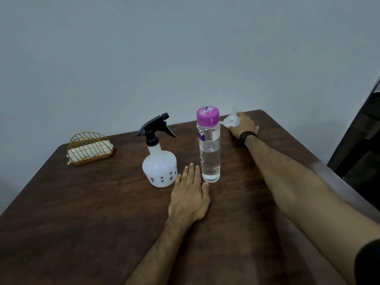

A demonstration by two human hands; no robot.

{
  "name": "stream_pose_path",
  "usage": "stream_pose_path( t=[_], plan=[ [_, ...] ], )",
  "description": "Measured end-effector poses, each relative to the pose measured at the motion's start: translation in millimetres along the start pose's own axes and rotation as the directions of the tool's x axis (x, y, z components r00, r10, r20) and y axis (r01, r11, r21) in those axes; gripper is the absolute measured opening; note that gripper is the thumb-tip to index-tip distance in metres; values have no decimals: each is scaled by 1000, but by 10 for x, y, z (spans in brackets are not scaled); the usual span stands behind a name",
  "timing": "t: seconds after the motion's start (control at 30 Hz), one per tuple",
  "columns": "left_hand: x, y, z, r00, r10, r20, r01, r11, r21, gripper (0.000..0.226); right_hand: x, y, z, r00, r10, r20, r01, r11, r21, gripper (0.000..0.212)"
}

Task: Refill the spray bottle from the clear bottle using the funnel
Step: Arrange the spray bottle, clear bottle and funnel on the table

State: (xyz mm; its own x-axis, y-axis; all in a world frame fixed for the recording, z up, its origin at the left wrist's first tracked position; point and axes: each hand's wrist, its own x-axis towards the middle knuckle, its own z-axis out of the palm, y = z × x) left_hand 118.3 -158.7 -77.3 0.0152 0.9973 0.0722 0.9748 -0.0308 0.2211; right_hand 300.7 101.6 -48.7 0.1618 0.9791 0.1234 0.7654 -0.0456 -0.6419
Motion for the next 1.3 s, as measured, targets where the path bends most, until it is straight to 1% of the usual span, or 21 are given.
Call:
stream_pose_path(
  t=[0.07,0.17,0.27,0.37,0.43,0.5,0.53,0.57,0.6,0.67,0.73,0.8,0.87,0.93,1.03,1.17,1.23,1.3],
  plan=[
    [-3,2,-9,1000,2,4,-2,1000,5,78,-48,4,-14,1000,-22,-5,21,1000,-15,72],
    [0,6,-16,1000,-3,13,3,1000,-3,64,-148,7,-77,999,-44,-4,44,999,15,75],
    [-18,11,-31,1000,-7,10,7,1000,-11,63,-238,23,-97,999,-48,-5,48,999,20,69],
    [-15,24,-45,1000,-7,15,7,1000,-10,63,-282,39,-85,998,-51,29,52,998,-38,66],
    [-28,33,-65,1000,-8,7,8,1000,-1,63,-311,-16,-93,998,-61,30,62,998,-12,75],
    [-31,46,-63,1000,-10,11,10,1000,2,63,-290,-99,-97,998,-57,26,55,995,80,91],
    [-35,45,-60,1000,-12,11,12,1000,4,64,-263,-141,-98,998,-50,32,46,990,136,96],
    [-34,41,-64,1000,-16,9,16,1000,4,64,-229,-188,-96,998,-47,47,37,982,183,97],
    [-31,39,-67,1000,-17,8,17,1000,2,64,-200,-220,-93,996,-41,79,24,979,201,92],
    [-23,34,-70,1000,-17,15,17,1000,-1,64,-191,-254,-84,988,-39,148,15,987,161,69],
    [-19,28,-69,1000,-15,17,15,1000,1,64,-245,-236,-81,988,-52,145,28,986,164,50],
    [-9,17,-61,1000,-13,19,13,1000,4,64,-338,-184,-104,990,-83,111,59,977,204,37],
    [0,15,-43,1000,-7,20,7,1000,3,64,-457,-119,-163,989,-106,106,82,975,207,28],
    [-4,11,-30,1000,-3,24,3,1000,0,64,-612,-67,-235,988,-109,109,87,978,188,28],
    [-3,5,-35,1000,4,8,-4,1000,10,64,-904,9,-340,991,-119,69,108,985,136,32],
    [-29,19,-66,1000,0,12,1,1000,-14,65,-1369,145,-442,990,-138,40,132,984,123,36],
    [-60,31,-94,1000,-7,-6,7,999,-49,64,-1579,205,-479,988,-152,31,148,982,119,36],
    [-100,42,-133,999,-24,-38,18,990,-143,62,-1753,242,-516,988,-150,29,146,982,118,37]
  ],
)
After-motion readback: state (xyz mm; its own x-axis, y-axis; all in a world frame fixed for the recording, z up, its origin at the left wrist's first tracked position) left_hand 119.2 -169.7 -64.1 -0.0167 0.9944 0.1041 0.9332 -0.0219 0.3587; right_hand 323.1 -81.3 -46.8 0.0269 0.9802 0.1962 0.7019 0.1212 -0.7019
